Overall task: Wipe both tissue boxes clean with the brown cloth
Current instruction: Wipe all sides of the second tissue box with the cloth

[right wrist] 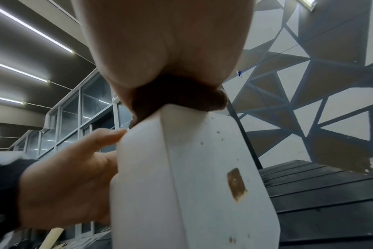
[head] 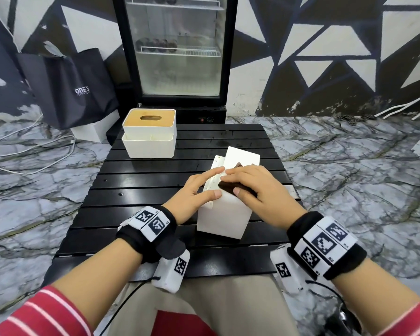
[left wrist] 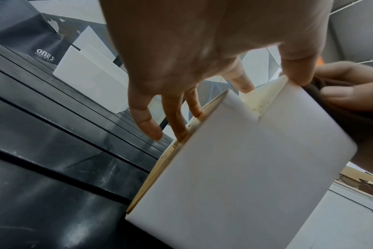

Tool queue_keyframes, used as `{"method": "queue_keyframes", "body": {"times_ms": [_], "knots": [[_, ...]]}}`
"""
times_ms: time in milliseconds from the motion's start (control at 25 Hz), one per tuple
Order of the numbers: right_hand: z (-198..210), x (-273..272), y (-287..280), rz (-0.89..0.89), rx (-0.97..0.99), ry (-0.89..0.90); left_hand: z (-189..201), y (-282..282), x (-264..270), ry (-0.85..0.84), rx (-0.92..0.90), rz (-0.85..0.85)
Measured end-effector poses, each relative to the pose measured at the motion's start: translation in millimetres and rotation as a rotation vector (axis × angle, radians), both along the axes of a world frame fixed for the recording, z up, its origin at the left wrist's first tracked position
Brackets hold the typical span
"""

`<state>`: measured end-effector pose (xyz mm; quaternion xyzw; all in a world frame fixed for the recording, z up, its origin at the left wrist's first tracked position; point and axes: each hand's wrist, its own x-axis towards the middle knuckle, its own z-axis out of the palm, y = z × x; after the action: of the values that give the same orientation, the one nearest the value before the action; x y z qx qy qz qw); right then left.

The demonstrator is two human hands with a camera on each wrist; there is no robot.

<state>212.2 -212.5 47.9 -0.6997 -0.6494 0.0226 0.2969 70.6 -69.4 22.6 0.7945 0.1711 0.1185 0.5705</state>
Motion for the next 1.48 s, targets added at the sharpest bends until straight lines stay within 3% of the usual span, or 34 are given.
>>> {"method": "queue_keyframes", "body": {"times_ms": [160,320,960,1160,1480], "knots": [[-4.1,-4.0,5.4,-0.073,0.055,0.01,-3.5,-0.9,-1.4,-0.006,0.0,0.005],[-6.5,-13.9,-4.3,0.007,0.087,-0.04,-2.4,0.8,-5.4,-0.003,0.004,-0.003],[4.6,54.2,46.6,-0.103,0.061,0.055,-2.6,-1.1,-6.5,0.003,-0.035,0.022],[-7.4,34.4,33.9,-0.156,0.076,0.04,-1.4,-3.8,-5.2,0.039,-0.034,-0.005],[-13.6,-21.5,-9.4,-0.035,0.125,-0.028,-4.3,-2.8,-6.2,0.045,-0.013,-0.036]]}}
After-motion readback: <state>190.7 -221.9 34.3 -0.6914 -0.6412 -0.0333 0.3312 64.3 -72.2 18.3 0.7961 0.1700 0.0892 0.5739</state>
